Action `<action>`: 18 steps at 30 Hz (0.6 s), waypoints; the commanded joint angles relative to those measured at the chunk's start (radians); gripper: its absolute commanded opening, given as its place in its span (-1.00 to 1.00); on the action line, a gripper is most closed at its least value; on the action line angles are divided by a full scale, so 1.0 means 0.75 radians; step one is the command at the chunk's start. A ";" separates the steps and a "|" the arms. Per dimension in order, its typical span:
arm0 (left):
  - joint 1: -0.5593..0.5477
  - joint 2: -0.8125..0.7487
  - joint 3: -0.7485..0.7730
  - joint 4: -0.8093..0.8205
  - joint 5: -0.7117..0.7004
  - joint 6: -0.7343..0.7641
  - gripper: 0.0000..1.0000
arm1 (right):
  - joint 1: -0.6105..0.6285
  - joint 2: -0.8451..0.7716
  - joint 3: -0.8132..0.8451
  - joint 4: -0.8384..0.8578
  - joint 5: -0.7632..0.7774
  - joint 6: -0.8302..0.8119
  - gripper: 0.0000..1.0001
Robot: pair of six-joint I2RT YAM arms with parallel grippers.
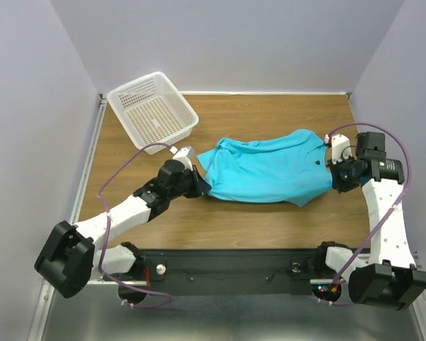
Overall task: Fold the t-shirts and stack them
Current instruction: Flatten the tshirt out
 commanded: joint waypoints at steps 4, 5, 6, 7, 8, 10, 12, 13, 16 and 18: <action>-0.155 0.063 -0.011 -0.104 0.055 -0.101 -0.70 | 0.001 0.019 -0.176 0.001 0.223 0.006 -0.85; -0.168 0.064 0.002 -0.125 0.049 -0.099 -0.54 | 0.001 0.025 -0.204 0.024 0.245 0.012 -0.79; -0.182 0.070 0.016 -0.177 0.022 -0.089 -0.39 | 0.001 0.038 -0.227 0.048 0.270 0.018 -0.67; -0.188 0.064 0.032 -0.212 0.000 -0.066 -0.19 | 0.001 0.056 -0.257 0.091 0.312 0.030 -0.22; -0.190 0.025 0.061 -0.277 -0.071 -0.052 -0.11 | 0.001 0.064 -0.266 0.120 0.329 0.041 0.05; -0.190 -0.049 0.081 -0.321 -0.162 -0.039 0.13 | 0.001 0.072 -0.280 0.214 0.352 0.077 0.48; -0.190 -0.163 0.098 -0.362 -0.313 -0.031 0.28 | 0.001 0.107 -0.276 0.261 0.321 0.106 0.62; -0.190 -0.194 0.098 -0.370 -0.352 -0.035 0.36 | 0.001 0.126 -0.262 0.288 0.305 0.126 0.74; -0.174 -0.231 0.057 -0.358 -0.410 -0.074 0.40 | 0.001 0.181 -0.243 0.347 0.162 0.161 0.84; -0.166 -0.194 0.035 -0.331 -0.391 -0.097 0.40 | -0.001 0.195 -0.241 0.357 0.129 0.170 0.85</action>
